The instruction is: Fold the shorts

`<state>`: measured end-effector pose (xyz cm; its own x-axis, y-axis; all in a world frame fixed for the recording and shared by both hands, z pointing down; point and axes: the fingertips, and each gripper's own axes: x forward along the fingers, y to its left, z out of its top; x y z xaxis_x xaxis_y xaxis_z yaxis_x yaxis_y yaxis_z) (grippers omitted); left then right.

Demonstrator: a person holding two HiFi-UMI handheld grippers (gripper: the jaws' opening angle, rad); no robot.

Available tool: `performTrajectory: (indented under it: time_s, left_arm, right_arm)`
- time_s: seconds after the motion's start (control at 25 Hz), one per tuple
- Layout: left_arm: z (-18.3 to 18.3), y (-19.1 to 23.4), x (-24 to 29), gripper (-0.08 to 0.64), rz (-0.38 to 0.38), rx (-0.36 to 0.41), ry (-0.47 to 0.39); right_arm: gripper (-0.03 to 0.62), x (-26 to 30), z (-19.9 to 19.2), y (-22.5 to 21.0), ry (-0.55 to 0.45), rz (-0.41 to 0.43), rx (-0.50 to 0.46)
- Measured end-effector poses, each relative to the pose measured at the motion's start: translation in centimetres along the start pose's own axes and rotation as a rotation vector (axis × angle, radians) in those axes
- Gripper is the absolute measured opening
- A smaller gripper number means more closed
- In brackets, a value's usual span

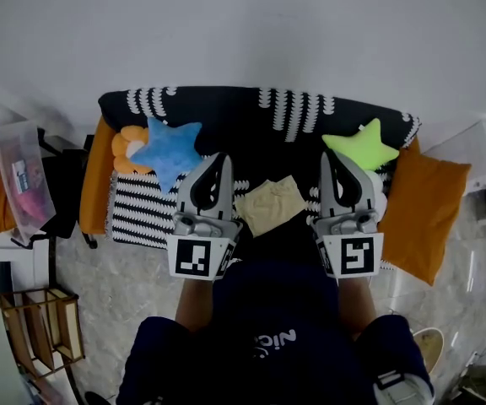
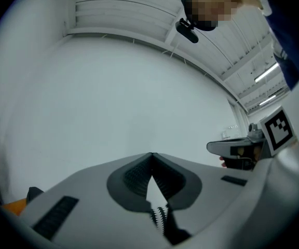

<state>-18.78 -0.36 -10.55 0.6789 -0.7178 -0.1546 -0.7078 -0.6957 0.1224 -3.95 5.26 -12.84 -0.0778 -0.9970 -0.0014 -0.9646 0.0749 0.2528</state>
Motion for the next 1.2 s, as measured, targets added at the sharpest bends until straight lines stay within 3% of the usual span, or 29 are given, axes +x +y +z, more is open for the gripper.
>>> performTrajectory:
  time_s: [0.56, 0.76, 1.2]
  left_arm:
    - [-0.5, -1.3, 1.3, 0.002, -0.013, 0.057, 0.045]
    - [-1.1, -0.9, 1.0, 0.002, 0.019, 0.056, 0.085]
    - [-0.5, -0.6, 1.2, 0.003, 0.045, 0.089, 0.087]
  right_arm:
    - [0.008, 0.9, -0.5, -0.7, -0.003, 0.001, 0.002]
    - [0.008, 0.9, -0.6, -0.9, -0.001, 0.019, -0.005]
    - [0.008, 1.3, -0.6, -0.9, -0.013, 0.052, -0.019]
